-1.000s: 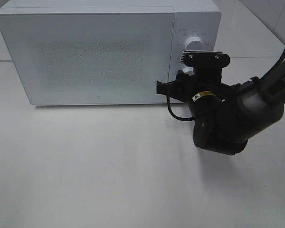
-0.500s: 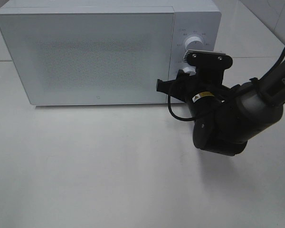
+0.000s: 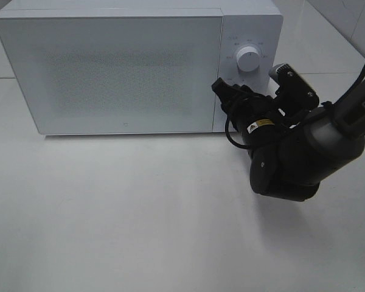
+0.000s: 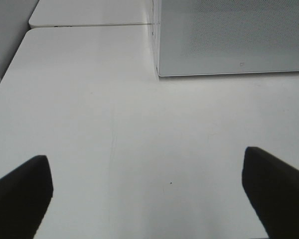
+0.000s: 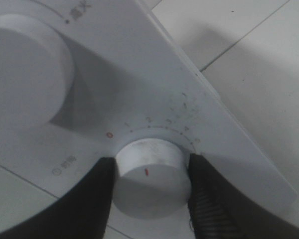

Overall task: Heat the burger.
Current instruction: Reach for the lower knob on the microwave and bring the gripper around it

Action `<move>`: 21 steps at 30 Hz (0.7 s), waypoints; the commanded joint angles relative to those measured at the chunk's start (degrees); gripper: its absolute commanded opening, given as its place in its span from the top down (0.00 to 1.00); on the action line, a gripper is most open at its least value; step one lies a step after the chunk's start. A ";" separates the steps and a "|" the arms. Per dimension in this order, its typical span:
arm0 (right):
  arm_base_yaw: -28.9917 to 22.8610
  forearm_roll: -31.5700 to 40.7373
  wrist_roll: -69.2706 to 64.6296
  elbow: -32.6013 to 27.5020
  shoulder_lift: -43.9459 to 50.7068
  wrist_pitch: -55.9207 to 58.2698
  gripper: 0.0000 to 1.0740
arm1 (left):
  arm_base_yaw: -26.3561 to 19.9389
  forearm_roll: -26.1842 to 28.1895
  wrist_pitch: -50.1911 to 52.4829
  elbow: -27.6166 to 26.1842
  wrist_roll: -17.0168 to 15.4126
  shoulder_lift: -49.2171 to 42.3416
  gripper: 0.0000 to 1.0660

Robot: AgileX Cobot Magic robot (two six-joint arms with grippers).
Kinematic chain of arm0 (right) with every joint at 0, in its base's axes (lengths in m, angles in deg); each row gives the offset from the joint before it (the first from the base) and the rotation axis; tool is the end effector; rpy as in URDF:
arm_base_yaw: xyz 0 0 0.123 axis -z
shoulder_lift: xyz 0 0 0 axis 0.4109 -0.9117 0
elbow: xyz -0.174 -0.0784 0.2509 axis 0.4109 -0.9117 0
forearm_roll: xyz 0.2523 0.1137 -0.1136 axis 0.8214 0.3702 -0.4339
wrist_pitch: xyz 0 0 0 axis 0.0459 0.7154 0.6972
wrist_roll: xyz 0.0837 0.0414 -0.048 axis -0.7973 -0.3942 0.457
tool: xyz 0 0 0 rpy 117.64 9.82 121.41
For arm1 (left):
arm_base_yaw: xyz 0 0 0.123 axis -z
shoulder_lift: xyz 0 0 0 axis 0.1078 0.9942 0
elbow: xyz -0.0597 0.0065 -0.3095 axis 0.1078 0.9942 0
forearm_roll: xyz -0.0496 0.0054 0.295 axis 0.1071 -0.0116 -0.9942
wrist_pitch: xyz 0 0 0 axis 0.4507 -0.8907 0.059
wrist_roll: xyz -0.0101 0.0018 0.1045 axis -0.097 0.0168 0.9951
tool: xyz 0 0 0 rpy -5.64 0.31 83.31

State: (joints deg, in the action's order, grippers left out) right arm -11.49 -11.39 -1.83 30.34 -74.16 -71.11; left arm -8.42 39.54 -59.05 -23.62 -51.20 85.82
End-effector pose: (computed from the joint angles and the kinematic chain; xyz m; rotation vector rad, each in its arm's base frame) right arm 0.3564 0.1802 0.0923 0.6132 1.5720 0.5464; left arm 0.0193 -0.0093 0.2969 0.0556 2.0144 -0.0504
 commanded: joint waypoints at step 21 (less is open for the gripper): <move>0.34 -6.02 -34.72 1.03 0.40 -9.05 0.95 | -0.23 0.17 0.17 0.23 0.17 -1.32 0.08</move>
State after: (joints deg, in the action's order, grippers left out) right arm -11.32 -12.20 -32.37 30.22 -74.16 -71.17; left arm -8.42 39.54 -59.05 -23.62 -51.20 85.82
